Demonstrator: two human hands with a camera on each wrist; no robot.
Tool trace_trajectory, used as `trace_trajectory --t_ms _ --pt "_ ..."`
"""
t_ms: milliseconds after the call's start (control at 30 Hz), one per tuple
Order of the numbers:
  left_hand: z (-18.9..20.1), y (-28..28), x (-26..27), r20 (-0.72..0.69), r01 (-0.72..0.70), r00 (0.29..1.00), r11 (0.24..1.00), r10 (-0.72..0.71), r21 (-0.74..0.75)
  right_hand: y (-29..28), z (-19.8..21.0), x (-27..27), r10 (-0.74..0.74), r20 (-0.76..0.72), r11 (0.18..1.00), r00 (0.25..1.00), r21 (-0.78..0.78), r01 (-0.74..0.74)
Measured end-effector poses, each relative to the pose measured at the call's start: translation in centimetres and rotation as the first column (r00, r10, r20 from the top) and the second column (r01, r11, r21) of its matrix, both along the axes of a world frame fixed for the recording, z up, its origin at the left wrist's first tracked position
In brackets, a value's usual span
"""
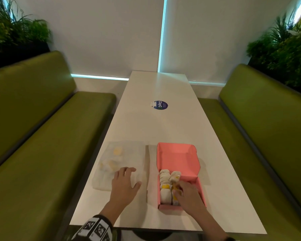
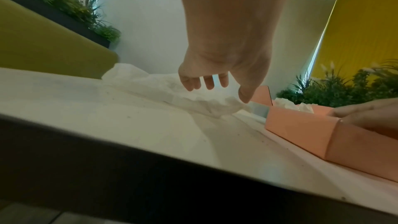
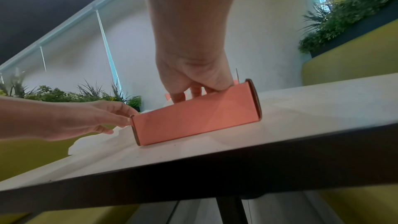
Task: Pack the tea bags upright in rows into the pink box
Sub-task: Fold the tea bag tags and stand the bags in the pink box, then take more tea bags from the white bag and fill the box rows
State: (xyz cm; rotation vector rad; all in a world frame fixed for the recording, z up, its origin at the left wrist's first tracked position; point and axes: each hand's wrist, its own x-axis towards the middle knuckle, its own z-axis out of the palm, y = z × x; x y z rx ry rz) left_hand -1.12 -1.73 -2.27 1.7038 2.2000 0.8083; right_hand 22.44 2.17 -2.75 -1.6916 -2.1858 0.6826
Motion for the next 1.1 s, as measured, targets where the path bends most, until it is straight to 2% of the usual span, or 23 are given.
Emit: trace_trajectory --t_ms 200,267,333,433,500,600,667,767,833,900,933,1033,1100 --pt "0.7 1.4 1.7 -0.053 0.11 0.992 0.994 -0.111 -0.01 0.3 -1.0 0.2 -0.044 0.024 0.999 0.999 0.002 0.044" --pt "0.8 1.2 1.8 0.015 0.093 0.996 0.996 -0.093 0.0 0.1 -0.9 0.2 -0.091 -0.005 0.996 0.996 0.017 0.091" --pt "1.2 0.6 1.5 0.091 0.015 0.996 0.997 -0.022 0.071 0.0 -0.4 0.1 -0.106 -0.063 0.987 0.992 0.111 0.112" --pt "2.3 -0.8 0.5 0.2 -0.124 0.975 0.982 0.095 0.14 -0.7 1.9 -1.2 -0.024 -0.187 0.96 0.982 0.268 0.075" --pt "2.8 -1.7 -0.5 0.237 -0.169 0.964 0.967 0.122 0.191 -0.9 3.5 -2.6 0.059 -0.252 0.961 0.966 0.275 0.013" --pt "3.0 -2.9 -2.1 0.226 -0.104 0.973 0.965 0.048 0.242 -1.2 5.8 -5.4 0.25 -0.298 0.95 0.921 0.261 -0.174" --pt "3.1 -3.5 -3.1 0.194 -0.023 0.981 0.972 -0.023 0.232 -1.2 6.8 -7.6 0.407 -0.246 0.901 0.88 0.266 -0.342" --pt "3.5 -4.5 -4.2 0.073 0.089 0.991 0.97 -0.108 0.227 -0.7 6.9 -10.8 0.585 -0.084 0.795 0.807 0.257 -0.549" --pt "3.8 -5.0 -4.6 0.019 0.112 0.993 0.962 -0.121 0.247 -0.4 6.9 -12.1 0.606 0.04 0.779 0.794 0.168 -0.604" --pt "3.8 -5.3 -4.8 0.022 0.073 0.996 0.968 -0.081 0.239 -0.3 6.5 -12.9 0.611 0.18 0.765 0.771 0.115 -0.634" --pt "3.9 -5.4 -4.9 0.036 0.042 0.998 0.968 -0.053 0.246 -0.4 6.5 -13.2 0.621 0.222 0.747 0.752 0.122 -0.653" --pt "3.8 -5.5 -5.0 0.032 -0.018 0.999 0.943 0.008 0.331 -1.0 6.4 -13.6 0.639 0.229 0.723 0.734 0.149 -0.675" --pt "3.9 -5.6 -5.1 0.039 -0.044 0.999 0.929 0.032 0.369 -1.4 6.2 -13.7 0.622 0.309 0.686 0.72 0.23 -0.691"
